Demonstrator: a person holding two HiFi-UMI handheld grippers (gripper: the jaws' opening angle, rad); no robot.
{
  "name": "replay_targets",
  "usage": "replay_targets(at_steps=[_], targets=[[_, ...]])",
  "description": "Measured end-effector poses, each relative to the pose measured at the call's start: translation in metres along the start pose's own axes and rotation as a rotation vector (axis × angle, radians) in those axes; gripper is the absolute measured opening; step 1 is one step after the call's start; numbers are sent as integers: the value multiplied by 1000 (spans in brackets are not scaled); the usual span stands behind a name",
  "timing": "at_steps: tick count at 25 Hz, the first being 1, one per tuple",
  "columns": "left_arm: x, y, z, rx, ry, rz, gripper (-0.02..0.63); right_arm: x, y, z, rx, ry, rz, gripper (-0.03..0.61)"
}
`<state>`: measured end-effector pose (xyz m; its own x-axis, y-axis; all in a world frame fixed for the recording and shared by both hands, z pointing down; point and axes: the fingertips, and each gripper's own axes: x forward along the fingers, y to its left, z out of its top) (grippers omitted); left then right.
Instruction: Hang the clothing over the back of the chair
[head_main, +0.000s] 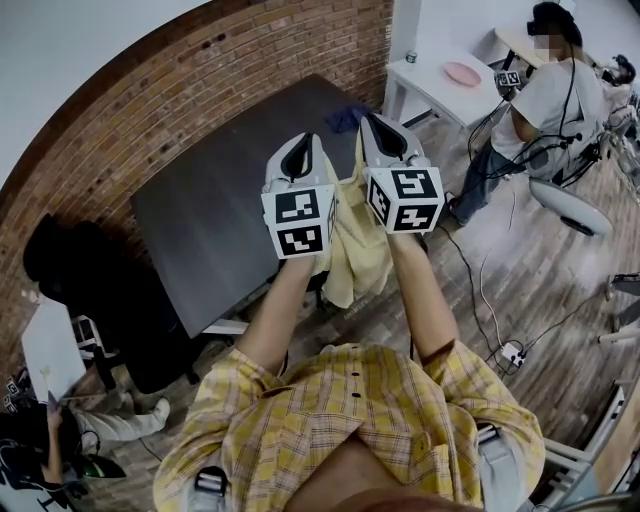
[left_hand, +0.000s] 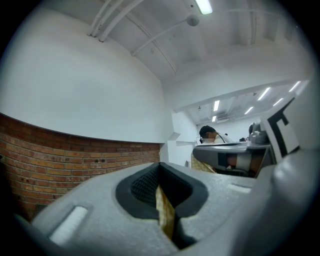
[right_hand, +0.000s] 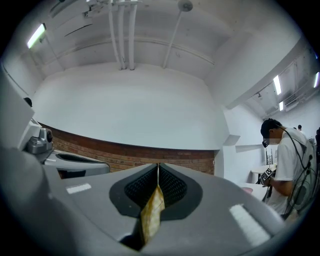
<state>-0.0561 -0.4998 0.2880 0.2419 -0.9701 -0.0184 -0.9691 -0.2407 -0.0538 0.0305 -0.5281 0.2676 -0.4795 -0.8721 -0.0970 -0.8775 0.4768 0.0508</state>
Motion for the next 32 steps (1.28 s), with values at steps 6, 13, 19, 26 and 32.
replay_targets(at_steps=[6, 13, 19, 26, 32], targets=[[11, 0, -15, -15, 50, -14, 0, 11, 1, -22, 3, 65, 6, 14], [21, 1, -30, -33, 93, -16, 0, 20, 1, -40, 13, 124, 24, 14], [25, 0, -39, -57, 119, -21, 0, 24, 2, -54, 24, 159, 36, 14], [23, 0, -49, -66, 150, -19, 0, 24, 7, -66, 17, 195, 63, 14], [24, 0, -52, -82, 160, -26, 45, 27, 15, -66, 26, 206, 97, 35]])
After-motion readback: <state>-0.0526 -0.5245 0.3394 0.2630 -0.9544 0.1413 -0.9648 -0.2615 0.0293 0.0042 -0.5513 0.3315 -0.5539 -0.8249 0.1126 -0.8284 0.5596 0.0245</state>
